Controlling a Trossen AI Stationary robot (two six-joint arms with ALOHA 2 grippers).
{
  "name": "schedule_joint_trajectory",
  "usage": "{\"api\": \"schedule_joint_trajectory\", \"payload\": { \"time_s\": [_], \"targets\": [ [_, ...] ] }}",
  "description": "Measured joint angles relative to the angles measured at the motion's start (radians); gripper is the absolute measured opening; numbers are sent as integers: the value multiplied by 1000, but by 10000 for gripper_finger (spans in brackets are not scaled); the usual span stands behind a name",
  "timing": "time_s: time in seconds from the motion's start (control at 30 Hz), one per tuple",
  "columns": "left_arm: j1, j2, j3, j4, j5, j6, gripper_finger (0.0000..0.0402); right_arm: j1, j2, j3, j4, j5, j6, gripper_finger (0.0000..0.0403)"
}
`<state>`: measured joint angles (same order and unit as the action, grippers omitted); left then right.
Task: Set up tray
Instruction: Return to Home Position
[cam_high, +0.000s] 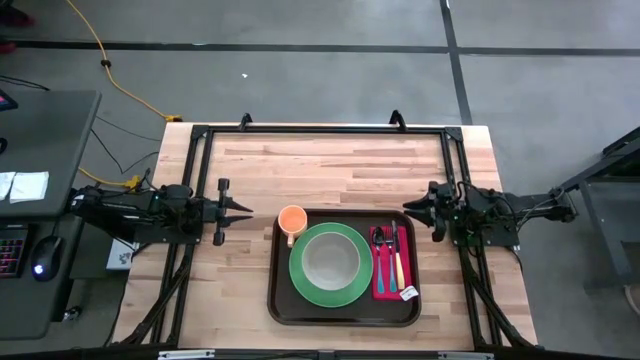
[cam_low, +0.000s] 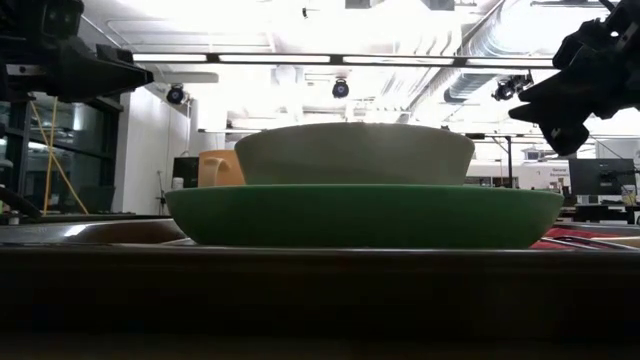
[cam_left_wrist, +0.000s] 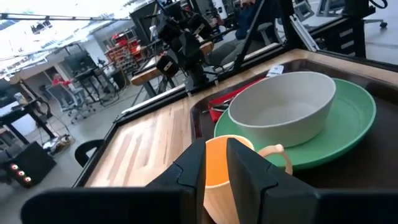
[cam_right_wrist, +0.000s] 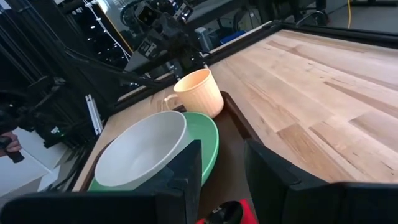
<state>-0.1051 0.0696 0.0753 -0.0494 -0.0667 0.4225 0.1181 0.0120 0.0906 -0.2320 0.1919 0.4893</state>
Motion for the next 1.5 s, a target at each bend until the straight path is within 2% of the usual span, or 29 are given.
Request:
{"api": "schedule_joint_trajectory", "payload": {
  "time_s": [0.2,1.5],
  "targets": [
    [0,0,0,-1,2,47,97,0,1,0,-1,12,-20,99],
    [0,0,0,-6,4,45,97,0,1,0,-2,10,2,99]
  ]
}}
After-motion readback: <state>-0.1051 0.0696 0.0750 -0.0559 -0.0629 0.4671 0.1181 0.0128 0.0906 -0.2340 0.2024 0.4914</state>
